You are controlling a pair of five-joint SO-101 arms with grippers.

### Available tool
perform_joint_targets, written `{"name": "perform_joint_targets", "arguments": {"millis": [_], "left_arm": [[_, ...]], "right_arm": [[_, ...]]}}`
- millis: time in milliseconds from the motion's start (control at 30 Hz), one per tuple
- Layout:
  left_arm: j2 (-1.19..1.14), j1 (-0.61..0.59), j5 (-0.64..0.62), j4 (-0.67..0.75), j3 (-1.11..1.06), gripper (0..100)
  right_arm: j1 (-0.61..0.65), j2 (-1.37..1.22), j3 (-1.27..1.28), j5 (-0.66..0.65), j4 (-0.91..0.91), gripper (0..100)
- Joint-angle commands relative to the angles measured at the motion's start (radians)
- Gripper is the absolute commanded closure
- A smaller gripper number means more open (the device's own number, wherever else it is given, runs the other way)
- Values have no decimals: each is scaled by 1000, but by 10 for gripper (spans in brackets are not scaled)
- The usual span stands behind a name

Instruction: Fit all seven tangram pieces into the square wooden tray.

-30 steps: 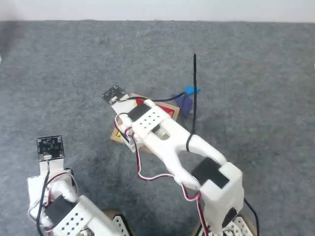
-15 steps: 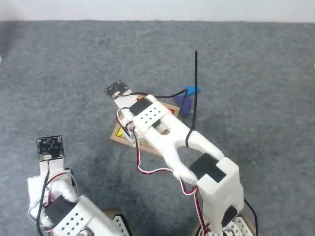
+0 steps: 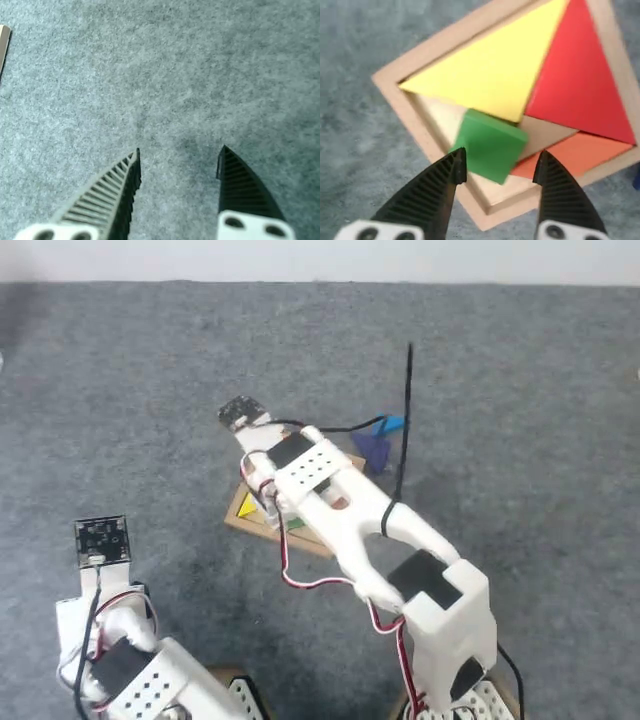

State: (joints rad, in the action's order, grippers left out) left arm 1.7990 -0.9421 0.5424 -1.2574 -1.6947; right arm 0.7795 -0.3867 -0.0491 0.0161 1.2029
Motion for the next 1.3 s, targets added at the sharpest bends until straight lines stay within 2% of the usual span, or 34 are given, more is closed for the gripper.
{"name": "perform_joint_targets", "arguments": {"millis": [0,433,800,1067,1267], "left_arm": [[14,2,11,-3,12,760],[14,2,11,-3,12,760],[14,2,11,-3,12,760],[14,2,11,-2,12,760],[14,2,11,-3,12,760]], "right_arm": [[-31,31,-52,5,4,778],[47,19,6,9,-50,778],[114,-79,-66,12,-42,778],[105,27,-98,3,42,778],[-18,56,-114,-23,107,778]]}}
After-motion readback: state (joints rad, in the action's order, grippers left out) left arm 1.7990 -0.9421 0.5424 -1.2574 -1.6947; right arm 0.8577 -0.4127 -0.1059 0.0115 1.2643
